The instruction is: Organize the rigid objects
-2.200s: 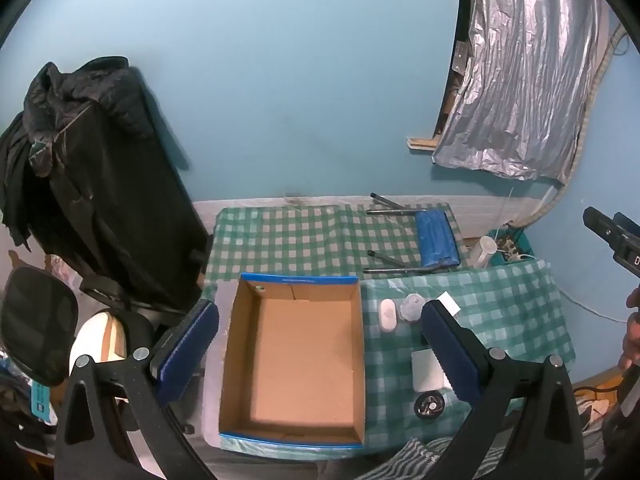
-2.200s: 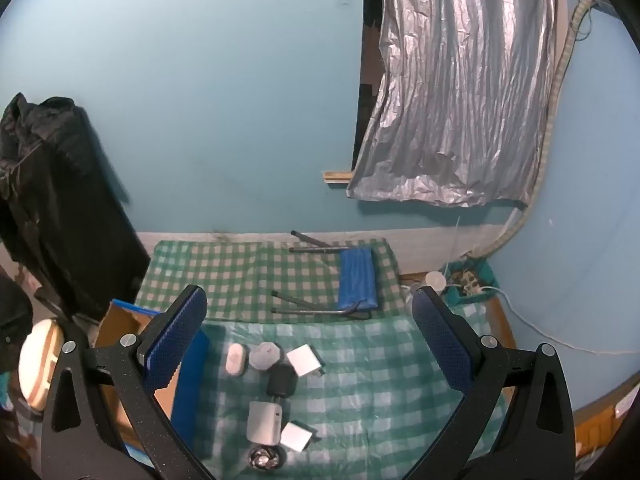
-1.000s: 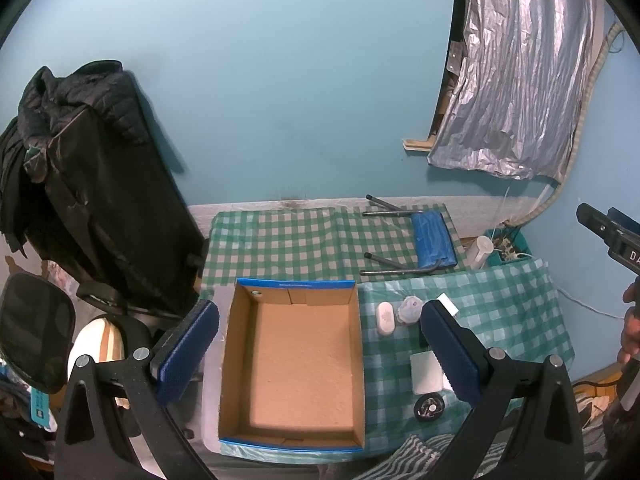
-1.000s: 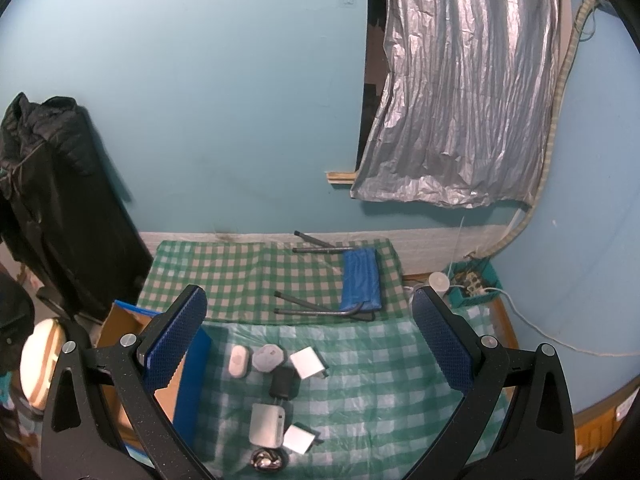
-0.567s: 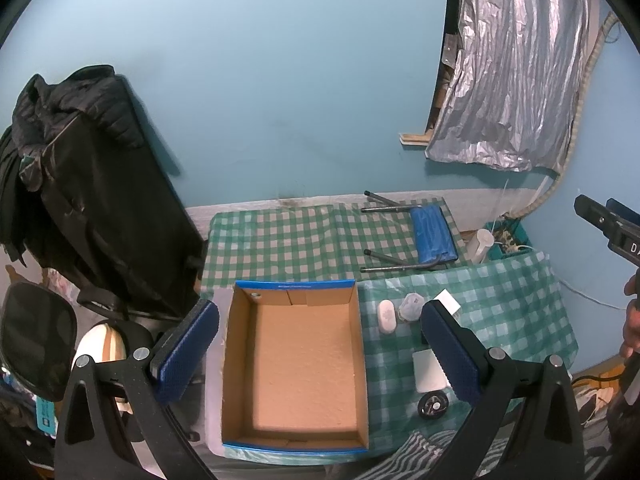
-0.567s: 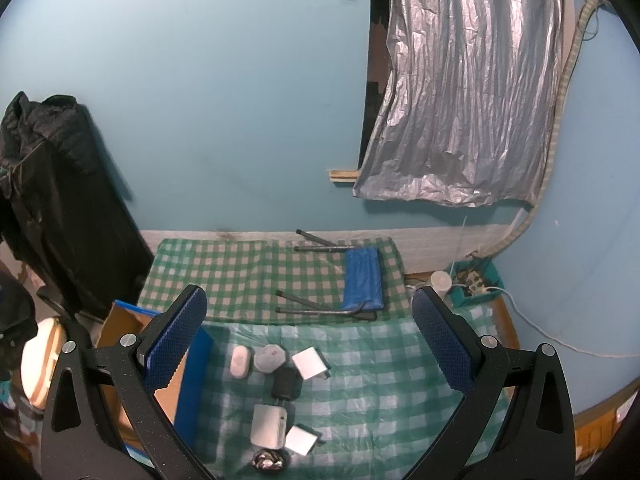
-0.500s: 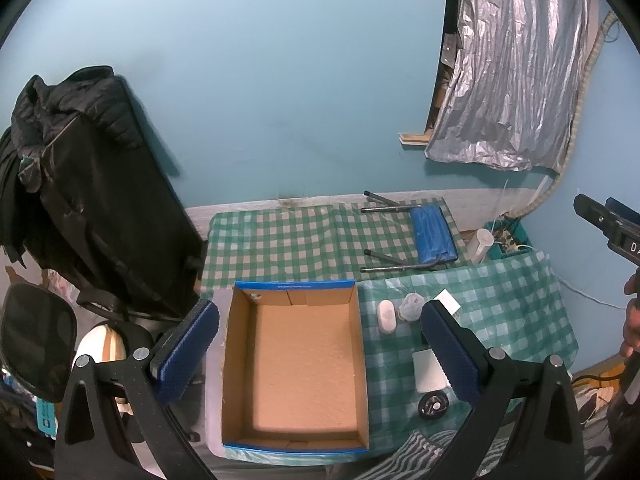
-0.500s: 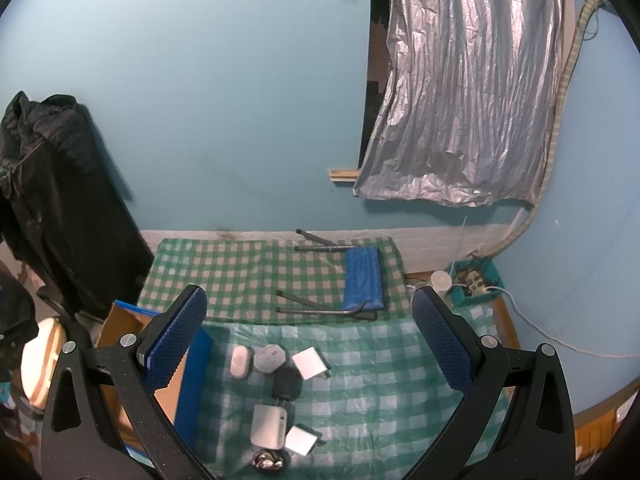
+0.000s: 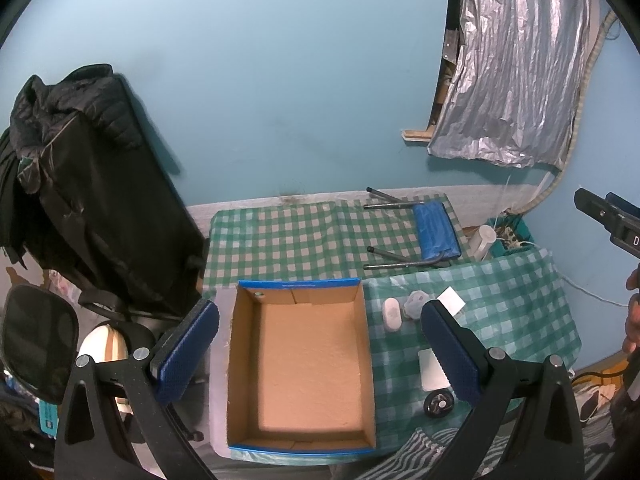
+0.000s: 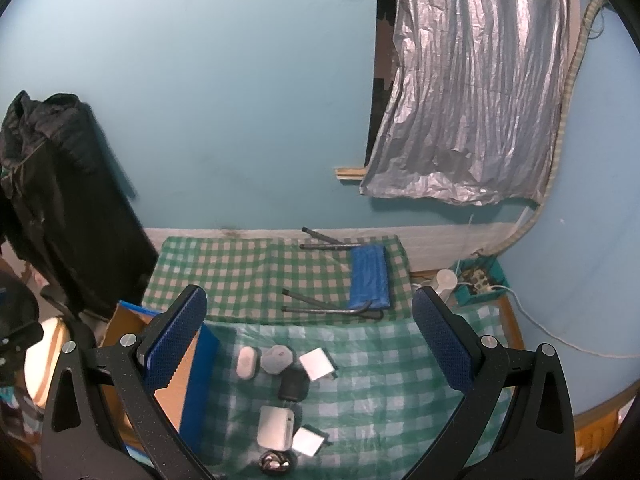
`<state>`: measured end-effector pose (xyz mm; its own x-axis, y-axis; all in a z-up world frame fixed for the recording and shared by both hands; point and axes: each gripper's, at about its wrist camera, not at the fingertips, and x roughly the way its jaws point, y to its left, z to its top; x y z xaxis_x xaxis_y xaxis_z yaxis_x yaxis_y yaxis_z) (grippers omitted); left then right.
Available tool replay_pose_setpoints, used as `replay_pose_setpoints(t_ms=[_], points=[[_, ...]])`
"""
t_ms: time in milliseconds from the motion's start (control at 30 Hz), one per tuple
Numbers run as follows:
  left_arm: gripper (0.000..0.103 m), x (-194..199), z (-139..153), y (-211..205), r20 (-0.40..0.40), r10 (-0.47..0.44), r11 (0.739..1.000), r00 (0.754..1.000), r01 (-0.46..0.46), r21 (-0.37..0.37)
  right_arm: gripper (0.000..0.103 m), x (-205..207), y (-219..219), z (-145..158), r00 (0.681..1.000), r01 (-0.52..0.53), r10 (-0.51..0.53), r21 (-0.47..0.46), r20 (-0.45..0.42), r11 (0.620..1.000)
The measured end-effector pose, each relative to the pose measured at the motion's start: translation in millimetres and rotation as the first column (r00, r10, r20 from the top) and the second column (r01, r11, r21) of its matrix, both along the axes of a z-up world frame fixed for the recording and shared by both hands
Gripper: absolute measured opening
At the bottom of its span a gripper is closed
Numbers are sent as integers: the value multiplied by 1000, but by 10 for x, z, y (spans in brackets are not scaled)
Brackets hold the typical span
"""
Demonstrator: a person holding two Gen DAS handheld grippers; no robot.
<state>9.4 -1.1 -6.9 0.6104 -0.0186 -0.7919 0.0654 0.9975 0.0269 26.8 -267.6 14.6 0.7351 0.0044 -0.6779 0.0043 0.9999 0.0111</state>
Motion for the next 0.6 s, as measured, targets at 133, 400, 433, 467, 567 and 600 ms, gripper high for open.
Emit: replay_pose_setpoints(t_ms=[133,400,433,467,567,600], points=[[102,13,-34,13,-6,-2,1000,1000,2,-2,101,9,-5,-6,1000,-2,2,-3,-7,1000],[102,16,-49,41,-14,-7,1000,1000,7,1,101,22,-5,-23,1000,1,-1,-1,-20,1000],[102,30,-47,41,-17,-7,1000,1000,7,2,101,16,-3,-34,1000,1,-1,2,-23,1000],[102,34,-64,41,-22,-8,1000,1000,8,1,101,24,-8,-44,1000,1,-1,4,-29,1000],[102,48,-115,62,-39,-10,1000,999,9,-4,101,61,-10,-71,999,-1,2,18,-50,1000],[102,47,-144,76,-48,-11,1000,999,11,-8,101,68,-11,-94,998,-2,3,25,-61,1000]])
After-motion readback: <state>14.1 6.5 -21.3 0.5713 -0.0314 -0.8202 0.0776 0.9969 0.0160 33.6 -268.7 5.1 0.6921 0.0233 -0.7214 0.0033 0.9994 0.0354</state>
